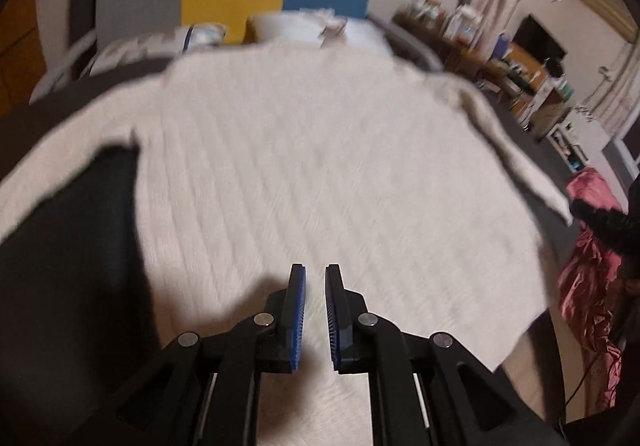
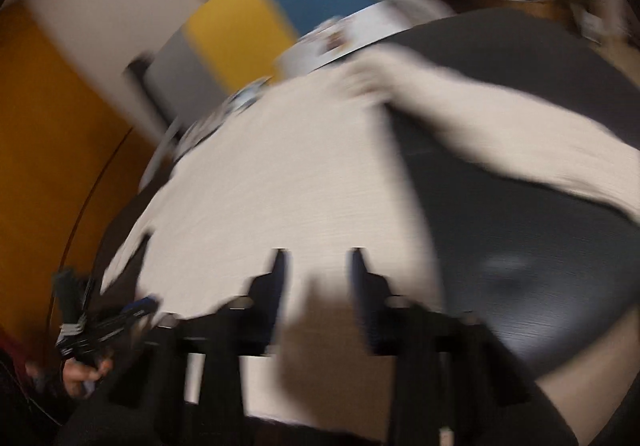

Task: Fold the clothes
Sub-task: 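Release the sleeve with the left tool and lift it above the sweater, then grasp the other sleeve cuff with the right tool and pull it outward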

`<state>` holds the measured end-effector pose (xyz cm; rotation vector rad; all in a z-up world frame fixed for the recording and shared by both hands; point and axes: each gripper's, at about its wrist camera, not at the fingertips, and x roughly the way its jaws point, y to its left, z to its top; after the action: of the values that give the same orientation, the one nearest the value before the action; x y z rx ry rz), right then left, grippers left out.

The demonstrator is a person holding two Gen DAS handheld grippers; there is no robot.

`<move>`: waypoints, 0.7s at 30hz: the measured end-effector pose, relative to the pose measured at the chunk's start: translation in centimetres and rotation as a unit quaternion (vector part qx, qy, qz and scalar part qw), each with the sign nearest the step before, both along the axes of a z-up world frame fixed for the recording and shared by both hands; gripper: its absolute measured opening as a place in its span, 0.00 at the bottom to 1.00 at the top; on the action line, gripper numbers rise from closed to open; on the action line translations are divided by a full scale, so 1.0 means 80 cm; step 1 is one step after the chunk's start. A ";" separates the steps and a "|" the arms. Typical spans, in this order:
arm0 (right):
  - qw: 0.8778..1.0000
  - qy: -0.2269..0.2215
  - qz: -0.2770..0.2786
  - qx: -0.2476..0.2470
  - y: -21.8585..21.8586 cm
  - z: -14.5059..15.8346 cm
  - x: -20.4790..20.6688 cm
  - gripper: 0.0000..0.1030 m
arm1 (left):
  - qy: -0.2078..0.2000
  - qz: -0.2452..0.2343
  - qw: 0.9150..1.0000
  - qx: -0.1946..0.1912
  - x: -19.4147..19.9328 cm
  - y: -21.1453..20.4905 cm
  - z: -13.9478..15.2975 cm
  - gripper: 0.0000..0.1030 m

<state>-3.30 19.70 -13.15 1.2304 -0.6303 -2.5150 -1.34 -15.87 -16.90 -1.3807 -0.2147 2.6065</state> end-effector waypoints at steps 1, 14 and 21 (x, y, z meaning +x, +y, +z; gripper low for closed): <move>1.000 -0.001 -0.026 -0.008 0.030 0.001 0.006 0.23 | 0.010 -0.009 1.000 0.006 -0.002 0.005 0.008 0.09; 0.971 -0.042 -0.212 -0.101 0.282 -0.040 0.033 0.24 | 0.018 -0.106 0.994 0.024 -0.064 0.122 0.016 0.09; 0.965 -0.056 -0.225 -0.124 0.300 -0.078 0.001 0.24 | -0.010 -0.132 0.991 -0.005 -0.069 0.144 -0.004 0.09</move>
<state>-3.19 43.72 -19.39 1.2528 -1.3418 -2.6095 -6.86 -4.37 -17.25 -1.3374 -0.0188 2.3805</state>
